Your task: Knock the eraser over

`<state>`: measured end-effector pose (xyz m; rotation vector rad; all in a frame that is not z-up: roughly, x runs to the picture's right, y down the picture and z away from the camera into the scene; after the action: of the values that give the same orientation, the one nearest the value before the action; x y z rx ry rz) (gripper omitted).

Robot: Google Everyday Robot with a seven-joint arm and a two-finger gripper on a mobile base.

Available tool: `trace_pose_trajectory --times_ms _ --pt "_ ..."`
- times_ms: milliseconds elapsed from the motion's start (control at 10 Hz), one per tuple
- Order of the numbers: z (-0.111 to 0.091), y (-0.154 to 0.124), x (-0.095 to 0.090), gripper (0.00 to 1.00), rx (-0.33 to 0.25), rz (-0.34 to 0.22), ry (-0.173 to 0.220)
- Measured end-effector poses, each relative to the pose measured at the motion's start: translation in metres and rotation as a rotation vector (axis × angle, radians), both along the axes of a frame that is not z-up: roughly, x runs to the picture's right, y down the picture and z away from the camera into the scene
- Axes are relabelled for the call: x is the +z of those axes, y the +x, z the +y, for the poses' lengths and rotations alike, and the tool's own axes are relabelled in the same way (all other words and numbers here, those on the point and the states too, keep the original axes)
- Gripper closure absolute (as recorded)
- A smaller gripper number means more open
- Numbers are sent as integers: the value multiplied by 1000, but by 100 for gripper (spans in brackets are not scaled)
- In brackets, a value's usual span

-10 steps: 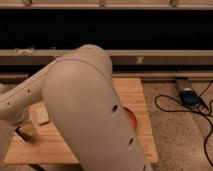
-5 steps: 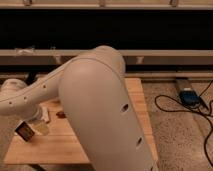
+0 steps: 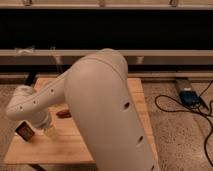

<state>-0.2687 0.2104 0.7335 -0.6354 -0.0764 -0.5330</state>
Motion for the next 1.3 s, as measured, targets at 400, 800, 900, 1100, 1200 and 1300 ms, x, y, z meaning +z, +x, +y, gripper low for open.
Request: trace_pose_trajectory --times_ms 400,800,900,1100,1200,1300 --pt "54 7 -16 20 -74 -22 -68" --pt "60 5 -19 20 -83 -35 -79" --pt "60 5 -20 20 -84 -35 -79" --pt "60 5 -19 20 -85 -35 -79" --pt "59 6 -20 20 -86 -39 -77" --pt "60 5 -23 20 -92 -68 -68"
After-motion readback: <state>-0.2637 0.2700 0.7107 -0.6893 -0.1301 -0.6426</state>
